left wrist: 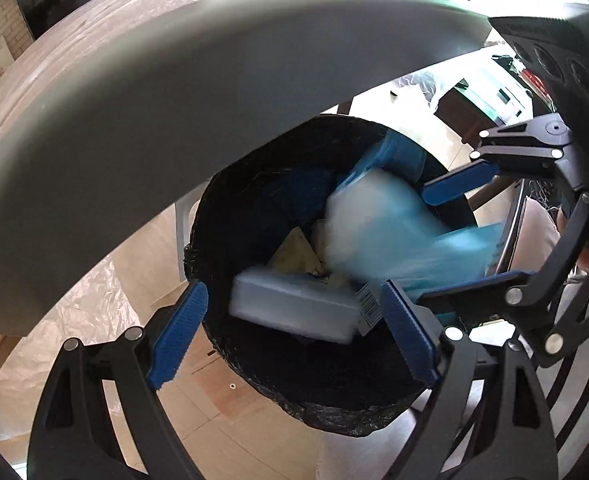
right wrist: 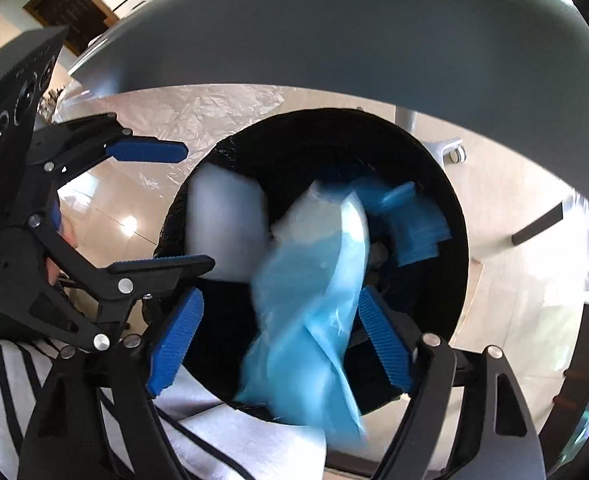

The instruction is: Collect trash

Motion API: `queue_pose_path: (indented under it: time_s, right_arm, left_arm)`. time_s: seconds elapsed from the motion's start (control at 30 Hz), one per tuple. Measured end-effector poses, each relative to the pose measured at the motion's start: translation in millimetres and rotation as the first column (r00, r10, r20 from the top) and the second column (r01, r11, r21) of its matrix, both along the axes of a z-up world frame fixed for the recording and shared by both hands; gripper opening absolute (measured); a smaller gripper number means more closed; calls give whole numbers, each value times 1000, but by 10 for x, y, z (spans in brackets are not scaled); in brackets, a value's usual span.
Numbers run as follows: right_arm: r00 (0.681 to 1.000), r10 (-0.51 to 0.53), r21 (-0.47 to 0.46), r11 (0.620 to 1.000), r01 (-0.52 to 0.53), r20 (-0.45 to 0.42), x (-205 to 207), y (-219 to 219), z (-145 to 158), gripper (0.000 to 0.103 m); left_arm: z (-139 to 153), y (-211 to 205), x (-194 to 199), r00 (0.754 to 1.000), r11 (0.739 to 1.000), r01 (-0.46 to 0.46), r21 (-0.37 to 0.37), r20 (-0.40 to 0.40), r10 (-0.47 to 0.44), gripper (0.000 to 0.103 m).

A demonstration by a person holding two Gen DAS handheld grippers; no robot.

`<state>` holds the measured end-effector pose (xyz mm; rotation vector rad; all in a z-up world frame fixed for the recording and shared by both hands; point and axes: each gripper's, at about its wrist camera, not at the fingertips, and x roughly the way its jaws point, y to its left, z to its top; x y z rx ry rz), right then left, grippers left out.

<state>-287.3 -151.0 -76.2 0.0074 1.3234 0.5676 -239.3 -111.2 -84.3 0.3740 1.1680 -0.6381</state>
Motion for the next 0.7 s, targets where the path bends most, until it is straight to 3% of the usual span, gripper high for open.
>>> queue_pose_path:
  time_s: [0.47,0.57,0.7]
  right_arm:
    - [999,-40,38,998,39,26,-29,-271,241,79]
    - [998,-45,58,997,42,50,-53,-324,446,79]
    - [993,-20,150,989,3,116,-68,-376,949,79]
  left_arm:
    - [213,125,-95,1000,999,-10,-46,-2,10,89]
    - [454,130,-127,999,996,-19,-83,38,22,89]
    - [1002,226,-170,992,984,-5,-178,122,27,89]
